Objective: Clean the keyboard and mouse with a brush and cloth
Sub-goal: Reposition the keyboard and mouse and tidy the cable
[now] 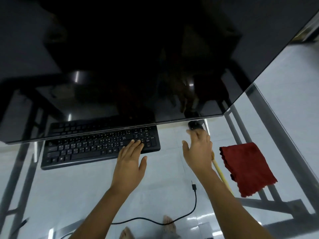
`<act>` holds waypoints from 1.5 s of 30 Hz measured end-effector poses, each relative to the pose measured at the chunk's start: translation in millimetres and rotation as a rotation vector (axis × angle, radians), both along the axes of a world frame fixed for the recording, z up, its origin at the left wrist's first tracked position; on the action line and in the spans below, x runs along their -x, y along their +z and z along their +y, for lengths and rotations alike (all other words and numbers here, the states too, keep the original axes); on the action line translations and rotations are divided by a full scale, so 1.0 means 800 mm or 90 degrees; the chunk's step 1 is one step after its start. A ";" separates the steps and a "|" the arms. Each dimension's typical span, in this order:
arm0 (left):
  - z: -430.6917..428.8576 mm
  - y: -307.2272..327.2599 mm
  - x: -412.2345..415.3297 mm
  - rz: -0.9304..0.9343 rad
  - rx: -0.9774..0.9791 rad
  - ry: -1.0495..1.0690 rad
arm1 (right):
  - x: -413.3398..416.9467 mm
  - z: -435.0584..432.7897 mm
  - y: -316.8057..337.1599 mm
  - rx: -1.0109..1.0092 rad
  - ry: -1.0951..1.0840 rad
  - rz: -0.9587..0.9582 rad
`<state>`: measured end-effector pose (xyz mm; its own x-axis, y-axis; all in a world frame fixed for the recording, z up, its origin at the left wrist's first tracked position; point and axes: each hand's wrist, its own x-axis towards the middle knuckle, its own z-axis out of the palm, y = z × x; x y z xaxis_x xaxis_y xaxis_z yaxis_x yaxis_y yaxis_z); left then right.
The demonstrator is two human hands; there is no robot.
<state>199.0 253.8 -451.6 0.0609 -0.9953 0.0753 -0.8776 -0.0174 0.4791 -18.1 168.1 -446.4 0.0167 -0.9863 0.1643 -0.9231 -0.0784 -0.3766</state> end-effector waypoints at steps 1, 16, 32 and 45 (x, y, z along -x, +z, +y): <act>0.005 0.003 -0.009 0.002 0.005 0.007 | -0.014 0.011 0.002 0.002 0.034 -0.001; 0.219 0.024 -0.267 -0.076 -0.188 0.303 | -0.316 0.183 0.009 -0.174 0.526 0.026; 0.204 0.075 -0.287 0.164 -0.031 0.366 | -0.406 0.212 0.069 -0.572 0.448 -0.278; 0.084 0.263 -0.192 0.181 0.180 0.045 | -0.297 0.107 0.287 -0.370 0.455 -0.344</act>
